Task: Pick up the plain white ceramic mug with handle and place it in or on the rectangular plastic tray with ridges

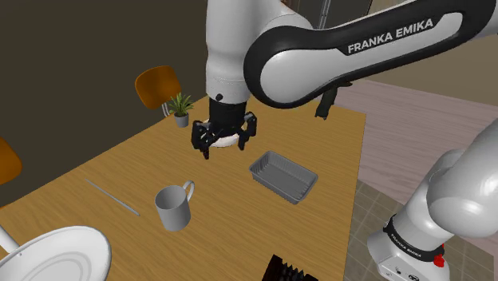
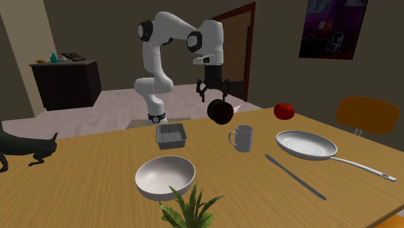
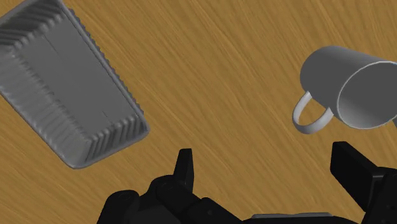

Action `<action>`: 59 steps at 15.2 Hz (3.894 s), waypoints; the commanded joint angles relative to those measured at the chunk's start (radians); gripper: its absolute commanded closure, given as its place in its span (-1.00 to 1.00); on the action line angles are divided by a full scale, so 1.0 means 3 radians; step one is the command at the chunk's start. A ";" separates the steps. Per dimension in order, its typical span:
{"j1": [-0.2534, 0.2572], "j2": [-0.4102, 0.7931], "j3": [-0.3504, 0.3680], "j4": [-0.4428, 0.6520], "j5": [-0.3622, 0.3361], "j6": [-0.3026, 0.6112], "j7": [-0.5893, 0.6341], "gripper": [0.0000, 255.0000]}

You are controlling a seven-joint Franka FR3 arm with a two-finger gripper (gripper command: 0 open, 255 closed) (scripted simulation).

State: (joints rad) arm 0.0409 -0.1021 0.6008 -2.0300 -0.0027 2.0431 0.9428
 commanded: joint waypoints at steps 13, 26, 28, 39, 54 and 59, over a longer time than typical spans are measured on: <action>0.0943 0.2211 0.0011 0.1919 -0.1366 -0.0433 0.1374 -1.00; 0.1137 0.2644 -0.0116 0.2163 -0.1538 -0.0309 0.1489 -1.00; 0.1137 0.2644 -0.0116 0.2163 -0.1538 -0.0309 0.1489 -1.00; 0.1138 0.2645 -0.0116 0.2164 -0.1538 -0.0310 0.1488 1.00; 0.1167 0.2493 -0.0050 0.2516 -0.1431 -0.0780 0.1378 1.00; 0.1200 0.2469 -0.0037 0.2709 -0.1407 -0.0984 0.1337 1.00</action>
State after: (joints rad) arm 0.3978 0.6376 0.5895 -1.2333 -0.4254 1.7622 1.3470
